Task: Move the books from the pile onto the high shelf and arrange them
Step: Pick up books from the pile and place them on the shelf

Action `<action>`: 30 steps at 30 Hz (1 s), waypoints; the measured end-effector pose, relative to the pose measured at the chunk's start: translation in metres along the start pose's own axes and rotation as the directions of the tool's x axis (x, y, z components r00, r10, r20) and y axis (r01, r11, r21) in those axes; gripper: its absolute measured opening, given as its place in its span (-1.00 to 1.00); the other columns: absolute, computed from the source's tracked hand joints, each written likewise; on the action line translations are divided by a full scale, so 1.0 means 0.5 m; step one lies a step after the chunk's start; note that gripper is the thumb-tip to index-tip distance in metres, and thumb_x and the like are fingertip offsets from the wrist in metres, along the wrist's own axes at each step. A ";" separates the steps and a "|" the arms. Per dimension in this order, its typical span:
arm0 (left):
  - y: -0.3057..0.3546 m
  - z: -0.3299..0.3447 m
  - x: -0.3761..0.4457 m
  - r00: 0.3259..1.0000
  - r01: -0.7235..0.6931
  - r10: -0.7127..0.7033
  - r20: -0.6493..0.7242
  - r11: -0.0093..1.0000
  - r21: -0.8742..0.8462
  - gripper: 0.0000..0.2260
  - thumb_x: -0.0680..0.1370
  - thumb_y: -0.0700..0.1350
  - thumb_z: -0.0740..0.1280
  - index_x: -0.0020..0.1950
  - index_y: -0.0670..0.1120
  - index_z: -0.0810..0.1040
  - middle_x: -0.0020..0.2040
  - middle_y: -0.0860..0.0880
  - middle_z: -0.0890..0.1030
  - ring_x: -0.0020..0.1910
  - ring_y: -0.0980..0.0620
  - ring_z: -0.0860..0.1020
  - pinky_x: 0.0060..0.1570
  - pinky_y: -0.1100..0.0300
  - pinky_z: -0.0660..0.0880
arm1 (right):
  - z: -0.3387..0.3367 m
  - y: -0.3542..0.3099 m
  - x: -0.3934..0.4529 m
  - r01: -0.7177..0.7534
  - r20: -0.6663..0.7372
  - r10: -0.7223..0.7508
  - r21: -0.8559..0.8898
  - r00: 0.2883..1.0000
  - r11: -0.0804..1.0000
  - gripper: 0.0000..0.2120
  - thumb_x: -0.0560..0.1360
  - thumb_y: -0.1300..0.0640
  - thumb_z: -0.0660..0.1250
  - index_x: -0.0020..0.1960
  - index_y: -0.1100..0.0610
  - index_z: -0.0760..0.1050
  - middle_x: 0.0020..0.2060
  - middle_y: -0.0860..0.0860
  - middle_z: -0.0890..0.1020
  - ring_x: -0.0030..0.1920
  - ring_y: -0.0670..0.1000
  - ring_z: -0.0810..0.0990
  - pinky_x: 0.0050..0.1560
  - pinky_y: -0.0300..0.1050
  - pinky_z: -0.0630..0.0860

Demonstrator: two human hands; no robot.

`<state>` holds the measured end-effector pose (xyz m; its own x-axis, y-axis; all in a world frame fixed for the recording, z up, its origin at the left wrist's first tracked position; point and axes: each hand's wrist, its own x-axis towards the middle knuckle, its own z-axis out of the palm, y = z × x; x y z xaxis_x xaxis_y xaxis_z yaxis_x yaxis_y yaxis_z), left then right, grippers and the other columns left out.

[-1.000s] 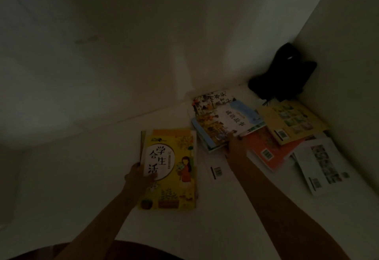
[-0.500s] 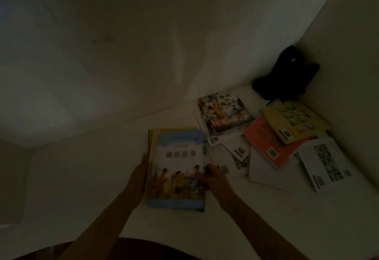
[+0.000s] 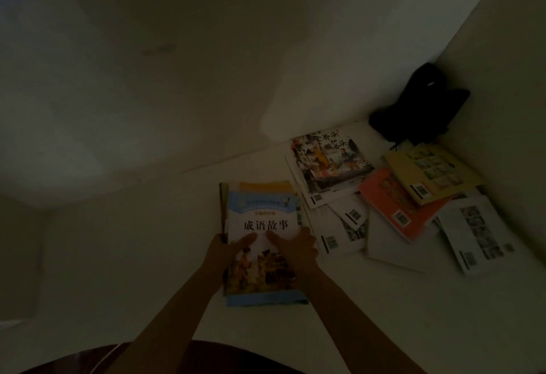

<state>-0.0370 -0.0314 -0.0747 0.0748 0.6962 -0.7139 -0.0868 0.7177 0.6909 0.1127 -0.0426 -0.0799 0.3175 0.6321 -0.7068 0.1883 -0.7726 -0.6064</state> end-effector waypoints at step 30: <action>0.225 -0.154 -0.802 0.409 -0.876 0.878 -0.247 0.454 0.164 -0.62 0.29 -0.12 0.46 0.06 -0.14 0.48 -0.06 -0.09 0.65 -0.15 -0.12 0.65 -0.21 -0.01 0.62 | -0.103 -0.245 -0.696 0.760 0.114 -0.941 0.562 0.318 0.325 -0.54 0.38 0.15 0.41 0.18 -0.11 0.31 0.04 -0.14 0.54 -0.06 -0.14 0.61 -0.26 -0.24 0.61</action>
<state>-0.1534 -0.2305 0.2805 -0.2912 0.9127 0.2868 0.0576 -0.2825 0.9575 0.0270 -0.1711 0.2590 -0.1821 0.9350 0.3044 -0.2198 0.2631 -0.9394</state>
